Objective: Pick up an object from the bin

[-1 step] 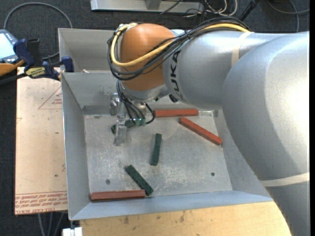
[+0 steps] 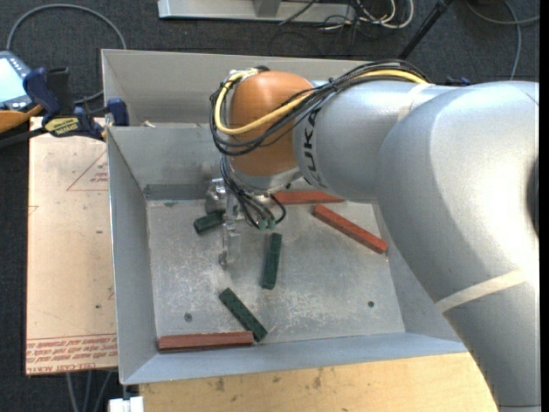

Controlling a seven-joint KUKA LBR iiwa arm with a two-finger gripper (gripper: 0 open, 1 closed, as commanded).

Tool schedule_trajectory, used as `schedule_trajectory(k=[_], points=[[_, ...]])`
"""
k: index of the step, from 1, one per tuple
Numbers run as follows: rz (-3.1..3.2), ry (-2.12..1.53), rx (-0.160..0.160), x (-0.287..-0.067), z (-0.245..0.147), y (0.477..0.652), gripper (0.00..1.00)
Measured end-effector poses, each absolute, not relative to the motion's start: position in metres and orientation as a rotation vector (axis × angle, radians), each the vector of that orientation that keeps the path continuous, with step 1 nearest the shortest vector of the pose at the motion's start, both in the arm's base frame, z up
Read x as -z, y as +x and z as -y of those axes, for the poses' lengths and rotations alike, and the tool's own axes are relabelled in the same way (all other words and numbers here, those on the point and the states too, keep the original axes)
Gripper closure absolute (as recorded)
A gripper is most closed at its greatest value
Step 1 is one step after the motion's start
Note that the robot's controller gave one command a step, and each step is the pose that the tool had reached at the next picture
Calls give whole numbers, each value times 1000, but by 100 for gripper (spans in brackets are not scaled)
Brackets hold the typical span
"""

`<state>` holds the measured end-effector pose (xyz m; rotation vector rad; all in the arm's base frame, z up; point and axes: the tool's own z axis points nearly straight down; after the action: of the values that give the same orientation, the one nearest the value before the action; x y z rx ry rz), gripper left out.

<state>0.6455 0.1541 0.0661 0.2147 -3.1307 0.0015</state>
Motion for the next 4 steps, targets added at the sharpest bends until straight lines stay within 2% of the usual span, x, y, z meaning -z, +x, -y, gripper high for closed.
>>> schedule_trajectory(k=[1,2,3,4], points=[[3133,310,1,-102,-140,652,0],[3145,51,4,-100,-143,657,0],[3138,145,2,-69,-150,656,0],[3139,143,3,-70,-150,657,0]])
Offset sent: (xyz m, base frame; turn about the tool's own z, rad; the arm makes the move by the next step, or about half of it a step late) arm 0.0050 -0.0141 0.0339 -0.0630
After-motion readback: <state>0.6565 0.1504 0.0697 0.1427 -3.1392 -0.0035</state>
